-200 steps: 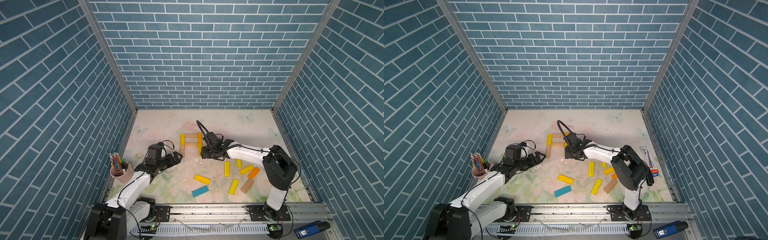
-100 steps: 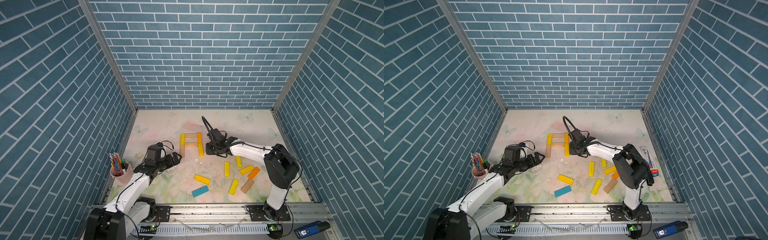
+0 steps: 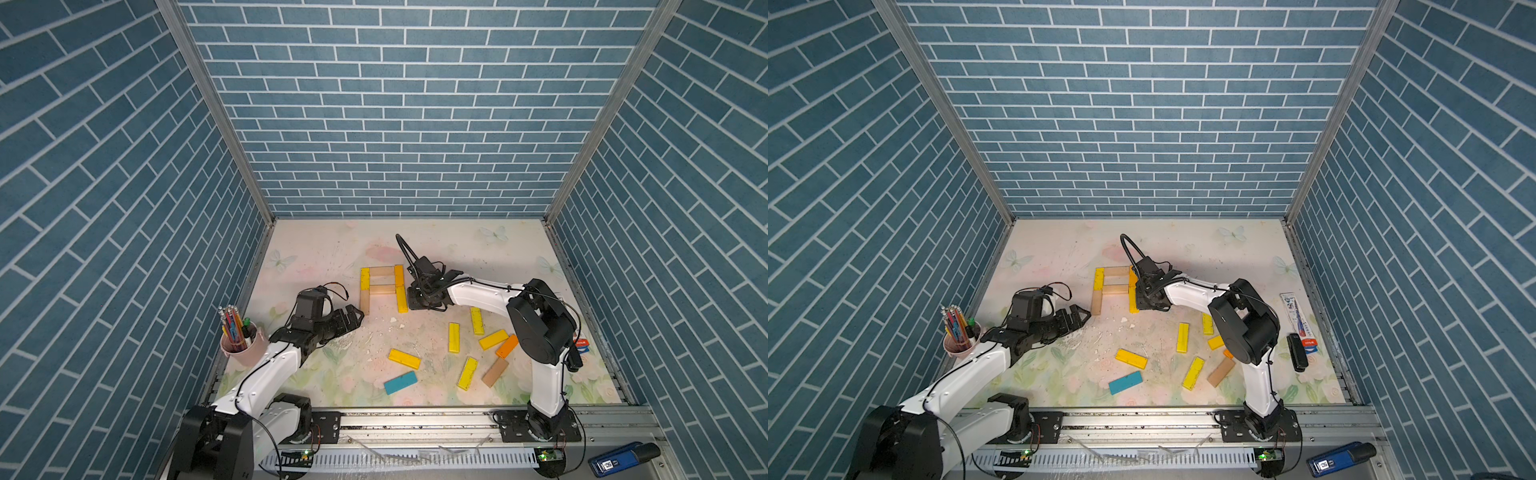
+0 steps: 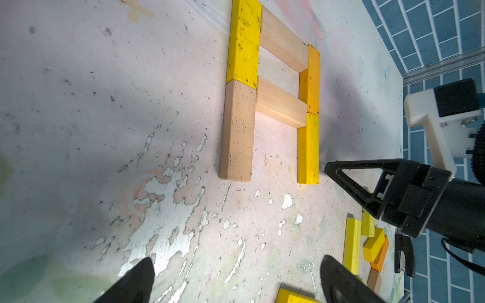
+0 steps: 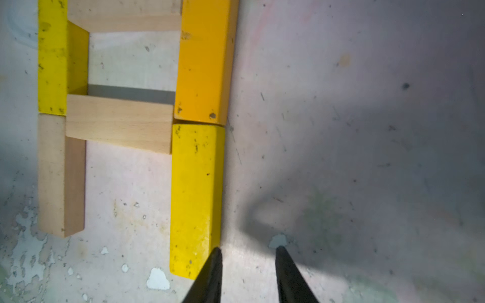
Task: Assemble the number 8 with building blocks
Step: Assemble the building block at the center of the board.
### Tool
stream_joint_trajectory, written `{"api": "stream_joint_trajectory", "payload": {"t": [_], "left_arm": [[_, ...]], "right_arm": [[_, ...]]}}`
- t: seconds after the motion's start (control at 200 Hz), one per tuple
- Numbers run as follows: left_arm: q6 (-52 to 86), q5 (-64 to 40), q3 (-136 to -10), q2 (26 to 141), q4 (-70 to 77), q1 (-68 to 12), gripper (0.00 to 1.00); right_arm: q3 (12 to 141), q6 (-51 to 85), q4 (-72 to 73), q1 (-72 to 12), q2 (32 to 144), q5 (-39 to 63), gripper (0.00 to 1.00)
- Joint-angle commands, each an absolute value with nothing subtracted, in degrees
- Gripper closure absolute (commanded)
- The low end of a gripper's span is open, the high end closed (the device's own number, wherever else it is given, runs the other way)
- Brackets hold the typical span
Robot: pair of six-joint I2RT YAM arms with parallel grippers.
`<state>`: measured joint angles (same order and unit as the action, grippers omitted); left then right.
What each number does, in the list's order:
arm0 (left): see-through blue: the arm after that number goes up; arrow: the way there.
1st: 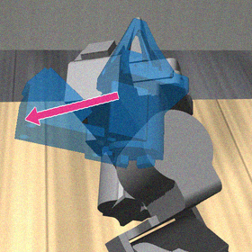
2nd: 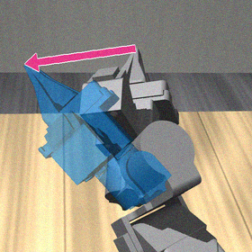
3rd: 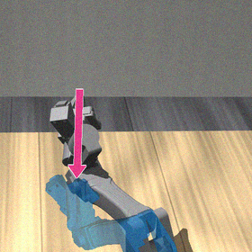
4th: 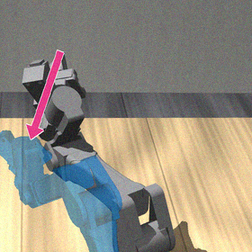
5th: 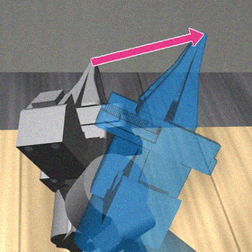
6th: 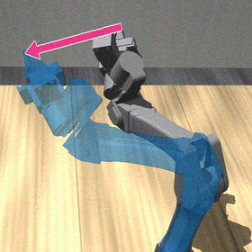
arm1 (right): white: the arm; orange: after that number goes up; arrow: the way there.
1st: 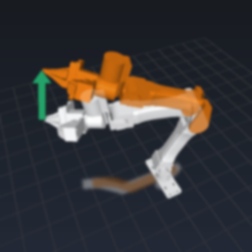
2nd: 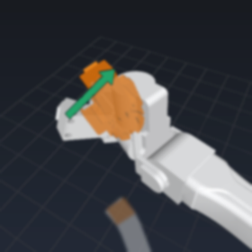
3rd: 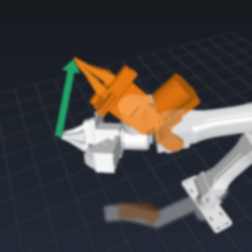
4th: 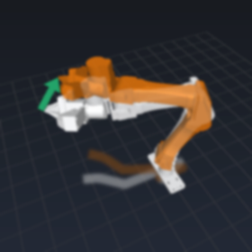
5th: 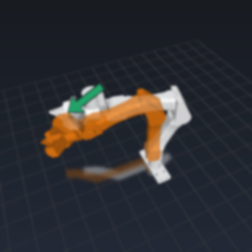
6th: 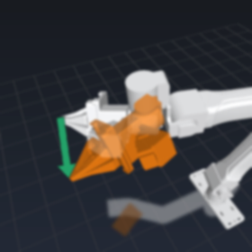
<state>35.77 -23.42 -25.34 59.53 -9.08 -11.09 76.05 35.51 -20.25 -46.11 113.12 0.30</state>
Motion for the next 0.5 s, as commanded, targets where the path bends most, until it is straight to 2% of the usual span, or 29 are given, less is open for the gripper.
{"api": "stream_joint_trajectory", "payload": {"t": [0.0,0.495], "left_arm": [[35.4,-23.7,-25.2,59.8,-8.4,-10.6,0.0],[35.6,-23.6,-24.3,59.9,-7.7,-10.6,0.0]], "right_arm": [[77.8,34.1,-22.5,-46.0,114.6,0.0,0.63],[77.8,33.4,-22.2,-46.1,115.4,1.5,0.58]]}}
